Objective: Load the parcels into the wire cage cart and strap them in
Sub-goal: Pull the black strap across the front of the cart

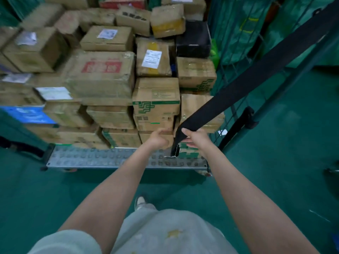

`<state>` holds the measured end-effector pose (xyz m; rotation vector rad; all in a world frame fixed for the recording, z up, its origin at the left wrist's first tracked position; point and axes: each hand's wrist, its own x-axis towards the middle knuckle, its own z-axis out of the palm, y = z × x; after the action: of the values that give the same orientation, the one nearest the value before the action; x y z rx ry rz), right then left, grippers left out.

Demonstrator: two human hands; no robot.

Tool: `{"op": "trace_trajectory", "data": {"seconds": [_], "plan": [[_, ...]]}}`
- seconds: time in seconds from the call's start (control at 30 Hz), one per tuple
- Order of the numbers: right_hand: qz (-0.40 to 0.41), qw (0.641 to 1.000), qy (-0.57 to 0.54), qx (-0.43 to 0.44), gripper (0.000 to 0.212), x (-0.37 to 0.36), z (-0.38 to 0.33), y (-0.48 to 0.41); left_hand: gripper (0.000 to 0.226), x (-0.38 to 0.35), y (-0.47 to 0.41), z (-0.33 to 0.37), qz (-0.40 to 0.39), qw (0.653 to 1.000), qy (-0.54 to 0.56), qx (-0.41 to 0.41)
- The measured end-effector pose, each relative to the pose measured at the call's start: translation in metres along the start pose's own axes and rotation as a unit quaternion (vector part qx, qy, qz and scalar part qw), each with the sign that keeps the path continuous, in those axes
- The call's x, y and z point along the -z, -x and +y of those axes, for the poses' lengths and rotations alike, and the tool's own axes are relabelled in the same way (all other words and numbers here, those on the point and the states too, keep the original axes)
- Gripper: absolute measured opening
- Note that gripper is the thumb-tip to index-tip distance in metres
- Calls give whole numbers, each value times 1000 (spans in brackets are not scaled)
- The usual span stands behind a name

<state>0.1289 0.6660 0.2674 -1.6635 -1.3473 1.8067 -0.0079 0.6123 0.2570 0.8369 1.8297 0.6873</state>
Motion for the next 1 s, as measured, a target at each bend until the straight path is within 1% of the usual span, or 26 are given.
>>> {"op": "trace_trajectory", "data": {"seconds": [0.07, 0.13, 0.23, 0.33, 0.43, 0.5, 0.57, 0.63, 0.73, 0.8, 0.83, 0.87, 0.93, 0.97, 1.0], "plan": [[-11, 1000, -24, 16, 28, -15, -9, 8, 62, 6, 6, -19, -51, 998, -18, 18], [-20, 998, -42, 40, 29, -28, -18, 13, 65, 8, 11, -27, -67, 997, -37, 19], [-26, 996, -61, 67, 27, -44, -27, 17, 61, 17, 10, -33, -33, 999, -6, 0], [-18, 993, -86, 81, 23, -59, -38, 22, 65, 34, 7, -35, -4, 1000, 13, -14], [-14, 988, -125, 89, 1, -78, -50, 30, 66, 55, 2, -34, 5, 999, -22, -29], [-14, 983, -155, 100, 3, -91, -58, 35, 62, 69, 0, -33, -1, 1000, -2, -27], [-8, 976, -186, 116, 4, -100, -62, 37, 49, 82, 0, -32, -9, 1000, 13, -24], [1, 967, -218, 133, 7, -110, -64, 39, 33, 98, 2, -31, -21, 999, -12, -40], [26, 954, -260, 147, 10, -123, -60, 41, 22, 122, 4, -32, -43, 998, -30, -45], [39, 944, -287, 160, 8, -133, -55, 43, 15, 136, 5, -32, -56, 997, -39, -40], [38, 937, -304, 166, 9, -140, -52, 46, 14, 145, 7, -31, -61, 996, -45, -35], [30, 932, -319, 167, 15, -146, -49, 48, 14, 151, 10, -30, -63, 996, -49, -31], [8, 928, -337, 159, 40, -161, -43, 55, 17, 164, 18, -28, -60, 997, -49, -19], [6, 933, -327, 148, 53, -168, -41, 57, 20, 169, 21, -28, -56, 997, -48, -18], [13, 943, -303, 135, 60, -176, -37, 59, 23, 174, 24, -27, -50, 997, -50, -23]]}}
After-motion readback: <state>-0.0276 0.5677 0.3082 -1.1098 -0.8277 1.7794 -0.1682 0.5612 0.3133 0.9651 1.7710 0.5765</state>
